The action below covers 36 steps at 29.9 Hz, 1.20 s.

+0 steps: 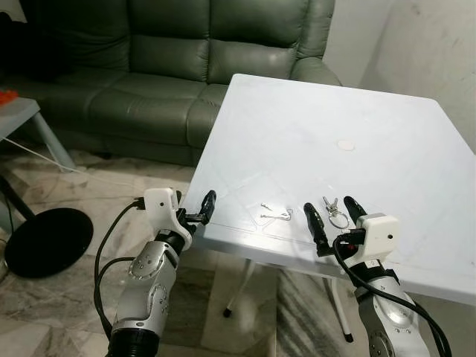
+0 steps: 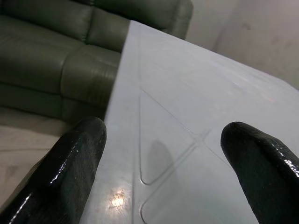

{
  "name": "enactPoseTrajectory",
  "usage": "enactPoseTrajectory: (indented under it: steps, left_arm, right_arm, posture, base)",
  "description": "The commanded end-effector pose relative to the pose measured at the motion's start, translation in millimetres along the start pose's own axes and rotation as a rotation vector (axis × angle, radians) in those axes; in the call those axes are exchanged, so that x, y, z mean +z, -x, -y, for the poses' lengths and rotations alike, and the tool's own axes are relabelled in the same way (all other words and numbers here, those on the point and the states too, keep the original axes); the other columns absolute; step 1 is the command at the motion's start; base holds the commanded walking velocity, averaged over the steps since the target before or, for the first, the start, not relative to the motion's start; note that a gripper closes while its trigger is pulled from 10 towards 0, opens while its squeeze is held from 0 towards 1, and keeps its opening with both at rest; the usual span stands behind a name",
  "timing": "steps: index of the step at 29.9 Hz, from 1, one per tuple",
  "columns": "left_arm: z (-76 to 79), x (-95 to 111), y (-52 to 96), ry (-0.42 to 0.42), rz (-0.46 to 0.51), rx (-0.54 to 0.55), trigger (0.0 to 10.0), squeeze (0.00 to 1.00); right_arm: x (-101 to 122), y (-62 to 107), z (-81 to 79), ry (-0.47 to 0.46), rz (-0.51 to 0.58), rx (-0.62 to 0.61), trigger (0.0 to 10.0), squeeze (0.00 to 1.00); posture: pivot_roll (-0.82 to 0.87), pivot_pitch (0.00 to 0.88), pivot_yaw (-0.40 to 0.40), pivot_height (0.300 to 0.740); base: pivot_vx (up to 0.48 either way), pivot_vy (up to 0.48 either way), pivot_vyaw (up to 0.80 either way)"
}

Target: Hang keys on a hook

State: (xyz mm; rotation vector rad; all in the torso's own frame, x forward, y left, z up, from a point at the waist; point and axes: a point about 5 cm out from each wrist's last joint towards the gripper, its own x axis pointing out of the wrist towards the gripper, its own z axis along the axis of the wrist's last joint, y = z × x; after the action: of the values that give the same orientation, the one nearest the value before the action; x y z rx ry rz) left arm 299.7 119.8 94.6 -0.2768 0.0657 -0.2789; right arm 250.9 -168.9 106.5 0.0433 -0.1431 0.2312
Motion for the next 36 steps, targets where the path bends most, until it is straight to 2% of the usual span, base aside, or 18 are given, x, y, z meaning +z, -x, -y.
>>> enactPoseTrajectory:
  steps: [1,7,10,16,22,25,27,29,35,36]
  left_arm:
    - [6.1,2.7,0.0,-0.023,0.009,-0.040,10.0,0.00]
    - [14.2,-1.0,1.3,-0.054,-0.007,-0.089,10.0,0.00]
    - [19.6,-3.8,3.2,-0.057,-0.020,-0.115,10.0,0.00]
    - [24.7,-6.3,6.6,-0.054,-0.029,-0.134,10.0,0.00]
    - [27.1,-9.0,10.5,-0.052,-0.036,-0.134,10.0,0.00]
    - [27.7,-9.1,10.7,-0.049,-0.036,-0.133,10.0,0.00]
    - [28.6,-8.9,10.2,-0.047,-0.036,-0.130,10.0,0.00]
    - [28.7,-8.8,10.0,-0.047,-0.036,-0.130,10.0,0.00]
    - [29.2,-8.0,9.7,-0.040,-0.034,-0.122,10.0,0.00]
    - [29.4,-8.0,10.2,-0.038,-0.034,-0.119,10.0,0.00]
  right_arm:
    - [1.1,-1.3,0.7,0.015,-0.010,0.014,10.0,0.00]
    - [-2.6,-5.9,4.0,0.067,-0.064,0.051,10.0,0.00]
    - [-6.2,-11.8,0.8,0.076,-0.111,0.070,10.0,0.00]
    - [-3.2,-26.2,-8.7,0.081,-0.120,0.119,10.0,0.00]
    - [-2.7,-38.9,-21.2,0.010,-0.151,0.154,10.0,0.00]
    - [-2.8,-43.9,-26.8,0.005,-0.172,0.155,10.0,0.00]
    - [-3.1,-48.8,-33.0,-0.040,-0.196,0.151,10.0,0.00]
    - [-3.0,-49.3,-33.5,-0.046,-0.198,0.149,10.0,0.00]
    - [-8.1,-55.8,-43.9,-0.111,-0.265,0.089,10.0,0.00]
    - [-10.6,-56.0,-46.3,-0.094,-0.286,0.064,10.0,0.00]
  posture:
    - [-0.03,0.000,-0.059,0.740]
    - [-0.03,0.000,-0.055,0.740]
    - [-0.03,0.000,-0.053,0.740]
    - [-0.02,0.000,-0.059,0.740]
    - [-0.01,0.000,-0.067,0.740]
    - [-0.01,0.000,-0.071,0.740]
    - [0.00,0.000,-0.075,0.740]
    - [0.00,0.000,-0.075,0.740]
    - [0.00,0.003,-0.080,0.740]
    - [0.00,0.009,-0.081,0.740]
  base:
    - [0.000,0.000,0.00]
    - [0.000,0.000,0.00]
    - [0.000,0.000,0.00]
    - [0.000,0.000,0.00]
    - [0.000,0.000,0.00]
    - [0.000,0.000,0.00]
    - [0.000,0.000,0.00]
    - [0.000,0.000,0.00]
    - [0.000,0.000,0.00]
    - [0.000,0.000,0.00]
